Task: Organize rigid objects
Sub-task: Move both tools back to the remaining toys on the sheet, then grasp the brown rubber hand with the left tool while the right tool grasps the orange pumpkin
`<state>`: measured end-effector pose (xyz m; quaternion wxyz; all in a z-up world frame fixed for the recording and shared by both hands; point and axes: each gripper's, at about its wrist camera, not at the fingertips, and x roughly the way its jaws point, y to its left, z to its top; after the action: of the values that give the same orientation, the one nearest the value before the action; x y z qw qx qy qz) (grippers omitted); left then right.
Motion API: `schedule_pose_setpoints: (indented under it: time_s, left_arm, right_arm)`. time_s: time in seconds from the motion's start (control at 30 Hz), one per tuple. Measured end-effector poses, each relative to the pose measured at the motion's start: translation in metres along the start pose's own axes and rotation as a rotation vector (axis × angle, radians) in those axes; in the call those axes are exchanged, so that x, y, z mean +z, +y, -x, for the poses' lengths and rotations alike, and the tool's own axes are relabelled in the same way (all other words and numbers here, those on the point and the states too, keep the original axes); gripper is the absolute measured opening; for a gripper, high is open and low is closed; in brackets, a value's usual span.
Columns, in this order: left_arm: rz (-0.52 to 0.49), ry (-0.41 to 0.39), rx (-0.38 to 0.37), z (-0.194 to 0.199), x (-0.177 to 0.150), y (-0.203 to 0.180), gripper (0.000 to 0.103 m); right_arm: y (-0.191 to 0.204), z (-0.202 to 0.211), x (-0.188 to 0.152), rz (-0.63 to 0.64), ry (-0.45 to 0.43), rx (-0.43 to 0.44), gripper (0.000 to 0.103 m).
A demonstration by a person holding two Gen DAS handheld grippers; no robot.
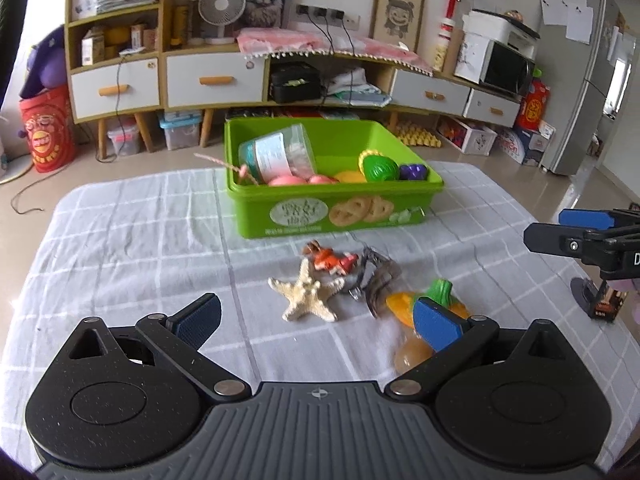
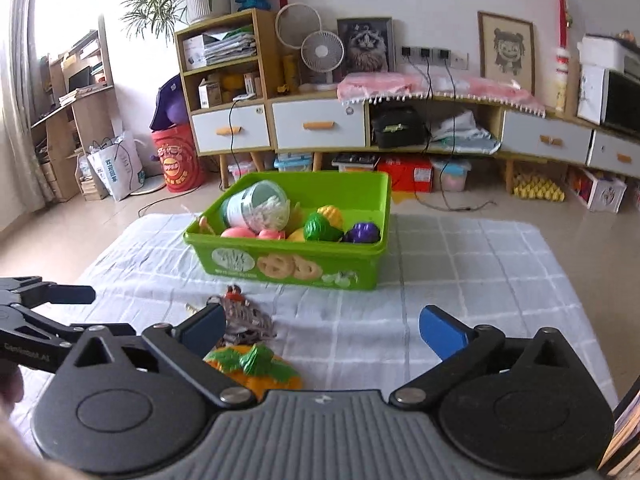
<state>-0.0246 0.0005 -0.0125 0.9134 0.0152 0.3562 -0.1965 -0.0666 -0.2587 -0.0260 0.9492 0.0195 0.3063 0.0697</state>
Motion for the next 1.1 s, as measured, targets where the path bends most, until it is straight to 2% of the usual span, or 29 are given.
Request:
schedule_pose_setpoints:
  time_s: [0.13,0.27,0.5,0.7,0.9,1.1]
  left_arm:
    - [-0.022,0.014,-0.019,-0.005,-0.008,-0.006,0.101]
    - [-0.055,0.044,-0.069,-0.015,-0.018,-0.018,0.101]
    - [-0.153,0.055,-0.119,-0.028,-0.036,-0.041,0.101]
    - [-0.156,0.075,-0.166,-0.038,-0.042,-0.048,0.098]
    - [-0.120,0.110,-0.194,-0.050,-0.043,-0.051,0.086]
    - [-0.060,0.116,-0.216,-0.056,-0.039,-0.048,0.073]
  right_arm:
    - [0.000,-0.004,-0.009,0.001,0.026,0.004,0.087]
    - [-0.003,-0.007,-0.014,-0.015,0.057,0.020,0.087]
    - [-0.008,-0.028,-0.021,-0.139,0.154,0.091,0.087]
    - [-0.008,-0.049,-0.029,-0.205,0.229,0.119,0.086]
    - [-0.007,-0.064,-0.031,-0.286,0.277,0.187,0.086]
    - [0.000,-0.081,-0.033,-0.319,0.325,0.195,0.085]
